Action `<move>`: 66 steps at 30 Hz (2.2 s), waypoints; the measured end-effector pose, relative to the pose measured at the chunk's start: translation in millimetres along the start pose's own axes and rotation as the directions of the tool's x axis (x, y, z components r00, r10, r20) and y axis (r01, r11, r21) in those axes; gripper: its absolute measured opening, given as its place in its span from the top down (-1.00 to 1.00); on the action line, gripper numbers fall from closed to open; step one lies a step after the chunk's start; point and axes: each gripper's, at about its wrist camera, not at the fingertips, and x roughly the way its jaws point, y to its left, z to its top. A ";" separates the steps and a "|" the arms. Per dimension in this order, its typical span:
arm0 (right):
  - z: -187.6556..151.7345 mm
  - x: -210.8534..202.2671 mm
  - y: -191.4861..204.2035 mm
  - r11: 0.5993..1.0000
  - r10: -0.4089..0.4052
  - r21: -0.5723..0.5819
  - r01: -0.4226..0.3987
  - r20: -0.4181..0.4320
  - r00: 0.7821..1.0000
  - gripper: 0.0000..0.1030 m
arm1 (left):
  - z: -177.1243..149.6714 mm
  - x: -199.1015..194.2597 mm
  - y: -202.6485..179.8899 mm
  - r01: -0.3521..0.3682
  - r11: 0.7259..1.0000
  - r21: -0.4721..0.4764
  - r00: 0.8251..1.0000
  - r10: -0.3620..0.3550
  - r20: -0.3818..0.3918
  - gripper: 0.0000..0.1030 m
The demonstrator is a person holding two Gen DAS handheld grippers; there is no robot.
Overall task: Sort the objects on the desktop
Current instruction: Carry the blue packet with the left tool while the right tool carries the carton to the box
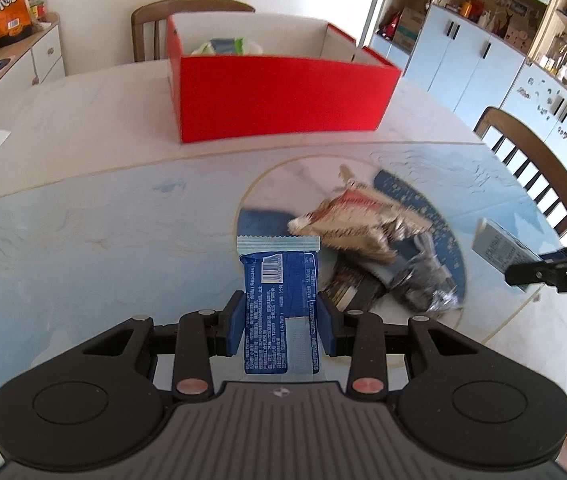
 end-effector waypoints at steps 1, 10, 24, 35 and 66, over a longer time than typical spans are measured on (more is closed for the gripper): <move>4.7 -2.3 0.5 1.000 0.004 0.003 -0.004 0.010 1.000 0.46 | 2.5 -2.0 -1.6 0.005 1.000 0.001 1.000 -0.005 0.006 0.31; 51.7 -19.4 7.1 0.997 0.071 -0.007 -0.070 0.102 0.992 0.46 | 32.4 -19.3 -7.8 0.038 0.999 0.011 0.998 -0.039 0.053 0.31; 122.4 -24.4 27.1 0.994 0.095 -0.073 -0.081 0.202 0.975 0.46 | 97.3 -29.6 -0.3 0.022 0.999 0.028 0.988 -0.026 0.154 0.31; 163.9 -12.4 34.8 0.992 0.108 -0.094 -0.089 0.226 0.968 0.46 | 138.3 -18.1 20.1 0.011 1.000 0.018 0.984 -0.014 0.176 0.31; 276.5 83.5 35.6 0.996 0.036 -0.082 -0.019 0.208 0.978 0.46 | 252.7 103.7 13.6 -0.026 0.996 0.086 0.997 0.020 0.077 0.31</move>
